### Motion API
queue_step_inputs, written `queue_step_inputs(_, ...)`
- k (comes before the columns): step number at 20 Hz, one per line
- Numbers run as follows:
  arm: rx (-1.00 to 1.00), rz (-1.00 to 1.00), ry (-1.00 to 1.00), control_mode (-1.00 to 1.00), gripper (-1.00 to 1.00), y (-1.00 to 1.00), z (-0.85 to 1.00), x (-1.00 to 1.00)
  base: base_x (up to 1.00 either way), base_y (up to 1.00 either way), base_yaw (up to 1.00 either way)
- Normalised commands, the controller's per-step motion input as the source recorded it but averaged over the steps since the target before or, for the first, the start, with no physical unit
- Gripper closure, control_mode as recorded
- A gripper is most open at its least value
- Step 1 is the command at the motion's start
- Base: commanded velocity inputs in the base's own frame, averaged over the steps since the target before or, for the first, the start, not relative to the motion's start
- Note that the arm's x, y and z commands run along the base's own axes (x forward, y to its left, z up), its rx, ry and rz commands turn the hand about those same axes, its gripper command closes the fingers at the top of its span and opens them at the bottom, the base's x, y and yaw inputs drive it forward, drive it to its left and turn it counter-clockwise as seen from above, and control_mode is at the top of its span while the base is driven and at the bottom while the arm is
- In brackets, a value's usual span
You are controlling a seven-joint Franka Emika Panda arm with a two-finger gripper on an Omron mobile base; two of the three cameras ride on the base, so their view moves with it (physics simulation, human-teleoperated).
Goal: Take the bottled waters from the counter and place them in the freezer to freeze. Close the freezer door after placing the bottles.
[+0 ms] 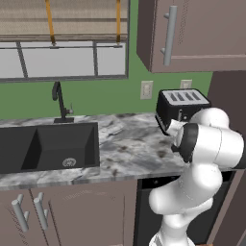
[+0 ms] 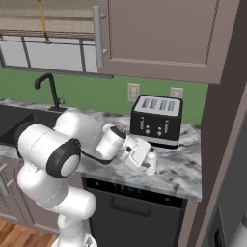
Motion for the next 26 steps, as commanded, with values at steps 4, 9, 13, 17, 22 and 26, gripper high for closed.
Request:
queue_step_inputs(4, 0.0, 0.01, -0.2, -1.0, 1.0, 0.3, 0.73, -0.44, 0.0, 0.0, 0.0)
queue_step_inputs(9, -0.03, 0.04, -0.12, -1.0, 1.0, 0.51, 0.69, -0.41, 0.0, 0.0, 0.0)
queue_step_inputs(13, -0.05, 0.05, -0.12, -1.0, 1.0, 0.58, 0.63, -0.56, 0.0, 0.0, 0.0)
queue_step_inputs(17, -0.02, 0.0, -0.04, 1.0, 1.0, 0.31, 0.27, -0.46, -0.5, 0.29, 0.0)
queue_step_inputs(22, 0.0, 0.0, 0.0, 1.0, 1.0, 0.0, 0.0, 0.0, -1.0, 0.4, -0.07)
queue_step_inputs(26, 0.0, 0.0, 0.0, 1.0, 1.0, 0.0, 0.0, 0.0, -1.0, 0.13, -0.49)
